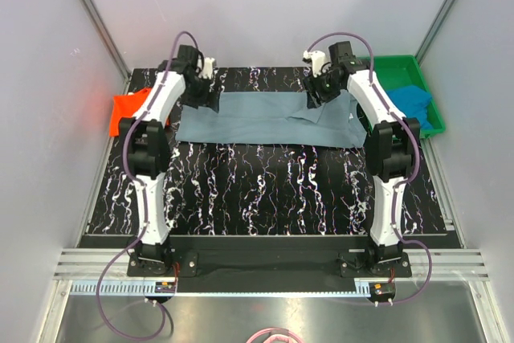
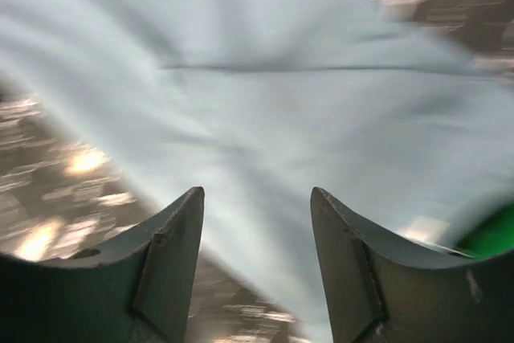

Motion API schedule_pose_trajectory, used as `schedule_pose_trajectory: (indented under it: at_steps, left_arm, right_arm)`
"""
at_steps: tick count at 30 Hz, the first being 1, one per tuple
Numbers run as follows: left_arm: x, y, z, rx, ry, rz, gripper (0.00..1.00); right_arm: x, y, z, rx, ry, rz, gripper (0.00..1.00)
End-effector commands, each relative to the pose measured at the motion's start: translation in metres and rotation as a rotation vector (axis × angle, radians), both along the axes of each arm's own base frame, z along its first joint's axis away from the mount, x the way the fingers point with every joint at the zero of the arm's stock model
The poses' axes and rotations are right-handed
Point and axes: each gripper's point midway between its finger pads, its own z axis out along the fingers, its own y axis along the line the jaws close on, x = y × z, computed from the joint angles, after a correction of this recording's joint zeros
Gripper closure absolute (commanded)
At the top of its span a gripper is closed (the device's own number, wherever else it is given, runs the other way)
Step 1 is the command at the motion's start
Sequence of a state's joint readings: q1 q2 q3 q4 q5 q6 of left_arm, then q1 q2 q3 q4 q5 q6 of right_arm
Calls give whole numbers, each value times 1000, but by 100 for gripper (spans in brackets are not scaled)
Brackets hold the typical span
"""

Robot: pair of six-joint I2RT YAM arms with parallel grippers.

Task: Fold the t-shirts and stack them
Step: Fold the tshirt

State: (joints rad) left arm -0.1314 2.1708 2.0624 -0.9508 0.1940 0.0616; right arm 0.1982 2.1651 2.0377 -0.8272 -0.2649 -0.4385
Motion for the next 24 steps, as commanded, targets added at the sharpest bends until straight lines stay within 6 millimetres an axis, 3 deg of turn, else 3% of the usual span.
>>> schedule_pose_trajectory:
  at_steps: [1, 4, 9, 15, 24]
  left_arm:
    - [-3, -12, -33, -31, 80, -11, 17]
    - [-6, -15, -50, -33, 117, -13, 18]
    - [-7, -16, -69, -18, 154, -4, 19]
    - [-10, -21, -74, -32, 175, -3, 19]
    - [-17, -26, -82, -41, 204, -3, 19]
  right_arm:
    - [-51, 58, -2, 319, 273, 78, 39]
    - [-58, 62, -17, 314, 318, 86, 43]
    - [-49, 56, -37, 268, 315, 64, 44]
    - [-22, 45, -59, 154, 249, 34, 45]
    - [-15, 47, -87, 147, 282, 25, 44]
